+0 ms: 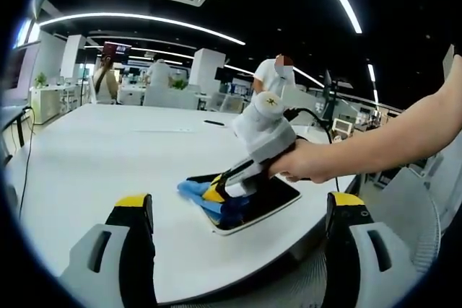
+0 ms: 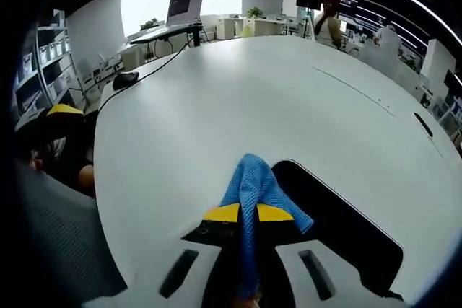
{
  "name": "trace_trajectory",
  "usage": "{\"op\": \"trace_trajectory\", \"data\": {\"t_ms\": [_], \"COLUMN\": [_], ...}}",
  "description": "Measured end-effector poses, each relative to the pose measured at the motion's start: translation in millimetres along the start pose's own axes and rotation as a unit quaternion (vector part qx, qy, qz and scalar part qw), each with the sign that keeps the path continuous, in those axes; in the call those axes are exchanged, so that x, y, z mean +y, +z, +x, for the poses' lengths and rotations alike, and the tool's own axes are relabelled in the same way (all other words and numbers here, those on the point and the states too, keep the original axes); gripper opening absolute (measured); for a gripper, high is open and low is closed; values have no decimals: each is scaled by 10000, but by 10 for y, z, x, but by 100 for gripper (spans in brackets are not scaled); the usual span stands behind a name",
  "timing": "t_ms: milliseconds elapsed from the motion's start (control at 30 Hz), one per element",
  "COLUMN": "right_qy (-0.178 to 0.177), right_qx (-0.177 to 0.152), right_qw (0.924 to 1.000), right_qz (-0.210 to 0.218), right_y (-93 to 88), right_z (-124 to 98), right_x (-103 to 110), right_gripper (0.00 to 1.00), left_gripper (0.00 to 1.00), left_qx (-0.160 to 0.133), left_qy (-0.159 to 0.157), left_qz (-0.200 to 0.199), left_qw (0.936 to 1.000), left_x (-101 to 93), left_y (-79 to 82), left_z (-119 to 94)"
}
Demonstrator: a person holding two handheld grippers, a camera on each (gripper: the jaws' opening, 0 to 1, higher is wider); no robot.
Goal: Wipe the mirror surface with the cleaning cloth until all visible marks leave the cleaned area.
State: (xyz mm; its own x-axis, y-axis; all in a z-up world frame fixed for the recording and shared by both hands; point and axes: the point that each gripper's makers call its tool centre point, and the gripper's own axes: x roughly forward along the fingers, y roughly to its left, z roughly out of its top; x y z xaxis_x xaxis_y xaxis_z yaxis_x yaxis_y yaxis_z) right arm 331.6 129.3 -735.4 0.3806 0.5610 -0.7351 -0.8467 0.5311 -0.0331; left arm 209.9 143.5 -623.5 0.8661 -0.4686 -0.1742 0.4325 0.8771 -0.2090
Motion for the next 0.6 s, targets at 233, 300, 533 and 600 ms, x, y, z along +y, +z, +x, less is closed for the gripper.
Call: {"op": "trace_trajectory", "data": {"t_ms": [233, 300, 533, 600], "right_qy": [-37, -51, -133, -152], "right_qx": [54, 54, 66, 66], "right_qw": [9999, 10000, 9999, 9998], "right_qz": [-83, -39, 84, 138], "right_y": [-67, -87, -185, -209], "right_z": [-45, -61, -144, -163], "right_x": [-103, -132, -232, -271], "right_gripper": [0, 0, 0, 0], "left_gripper": [99, 99, 99, 99], "left_qx": [-2, 4, 20, 20], "left_qy": [6, 4, 4, 4], "left_qz": [0, 0, 3, 4], "left_qw": [10000, 10000, 10000, 10000], "left_x": [1, 0, -1, -3], "left_y": [0, -1, -5, -6], "left_z": [-1, 0, 0, -1]}}
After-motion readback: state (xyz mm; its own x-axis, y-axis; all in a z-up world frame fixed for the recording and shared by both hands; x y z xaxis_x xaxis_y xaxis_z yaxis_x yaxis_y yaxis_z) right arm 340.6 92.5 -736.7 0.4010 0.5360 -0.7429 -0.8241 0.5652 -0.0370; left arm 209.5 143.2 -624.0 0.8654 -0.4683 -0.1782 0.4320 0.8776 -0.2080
